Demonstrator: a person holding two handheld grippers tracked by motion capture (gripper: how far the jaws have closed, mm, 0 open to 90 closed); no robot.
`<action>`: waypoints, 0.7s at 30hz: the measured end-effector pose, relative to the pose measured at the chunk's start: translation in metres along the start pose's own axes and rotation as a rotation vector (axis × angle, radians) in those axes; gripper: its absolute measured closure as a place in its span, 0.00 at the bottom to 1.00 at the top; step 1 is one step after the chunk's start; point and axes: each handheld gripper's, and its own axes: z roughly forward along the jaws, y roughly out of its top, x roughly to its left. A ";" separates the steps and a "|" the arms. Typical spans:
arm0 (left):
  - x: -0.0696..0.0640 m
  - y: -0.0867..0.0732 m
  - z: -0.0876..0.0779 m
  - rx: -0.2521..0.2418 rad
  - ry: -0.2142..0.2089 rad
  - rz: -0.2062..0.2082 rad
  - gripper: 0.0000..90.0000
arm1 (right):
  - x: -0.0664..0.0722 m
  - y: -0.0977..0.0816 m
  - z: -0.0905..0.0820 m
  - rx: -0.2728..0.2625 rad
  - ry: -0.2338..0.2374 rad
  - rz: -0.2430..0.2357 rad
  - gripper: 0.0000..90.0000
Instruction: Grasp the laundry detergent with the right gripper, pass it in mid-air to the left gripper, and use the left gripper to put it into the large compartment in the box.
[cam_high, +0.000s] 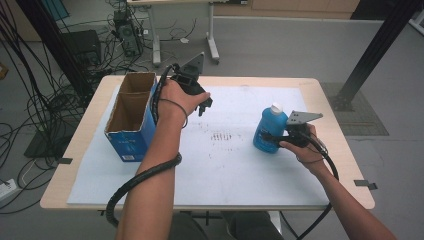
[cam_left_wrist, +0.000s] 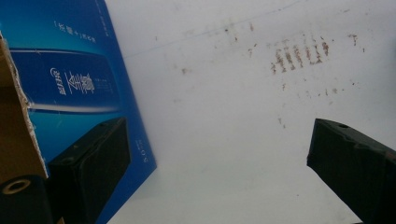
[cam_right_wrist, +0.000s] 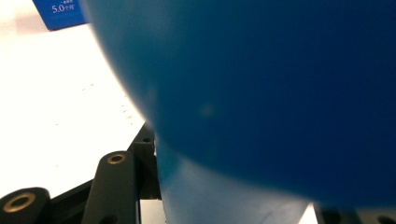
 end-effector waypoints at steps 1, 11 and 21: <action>0.000 0.000 0.000 0.000 0.000 0.000 0.07 | 0.000 0.000 0.000 0.000 0.000 0.000 0.50; 0.000 -0.001 -0.001 -0.004 -0.005 0.008 0.07 | 0.000 0.000 0.000 0.000 -0.001 0.000 0.50; -0.003 0.000 -0.004 -0.008 -0.016 0.033 0.07 | 0.003 0.001 -0.001 0.007 -0.011 -0.004 0.50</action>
